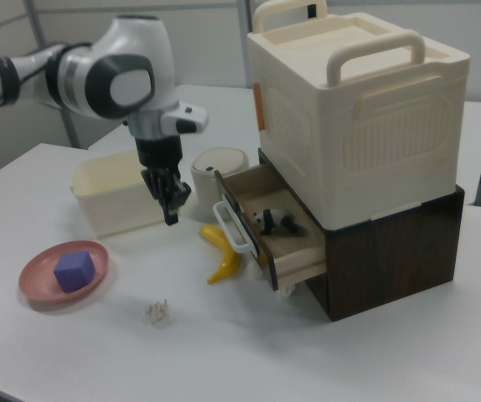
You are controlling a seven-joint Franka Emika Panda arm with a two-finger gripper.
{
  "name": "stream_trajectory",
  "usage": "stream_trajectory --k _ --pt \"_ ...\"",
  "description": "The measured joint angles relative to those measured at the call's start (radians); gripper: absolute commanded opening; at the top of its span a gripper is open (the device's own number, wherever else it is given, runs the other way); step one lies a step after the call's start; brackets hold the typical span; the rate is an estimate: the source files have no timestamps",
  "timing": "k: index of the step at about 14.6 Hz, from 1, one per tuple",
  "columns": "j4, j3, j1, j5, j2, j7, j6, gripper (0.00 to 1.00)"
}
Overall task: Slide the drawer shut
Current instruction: 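Move the gripper down toward the open drawer's front face, then push the drawer front inward into the brown unit with the gripper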
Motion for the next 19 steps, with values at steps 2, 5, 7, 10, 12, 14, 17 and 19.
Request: stream_trajectory --k 2,5,7,10,12,14,17,19 --pt "-0.056 0.0 0.0 -0.016 0.004 0.043 0.078 0.0" --pt "-0.104 0.0 0.0 -0.032 0.023 0.095 0.168 0.0" --pt "-0.125 -0.001 -0.003 -0.051 0.049 0.158 0.248 0.0" --pt "-0.136 -0.003 -0.027 -0.099 0.095 0.263 0.369 0.0" --pt "-0.137 -0.003 -0.049 -0.122 0.129 0.324 0.452 0.0" --pt "-0.137 -0.003 -0.062 -0.159 0.141 0.402 0.514 0.0" --pt "-0.137 -0.004 -0.097 -0.244 0.143 0.51 0.61 0.0" --pt "-0.136 -0.008 -0.114 -0.284 0.143 0.57 0.655 0.0"
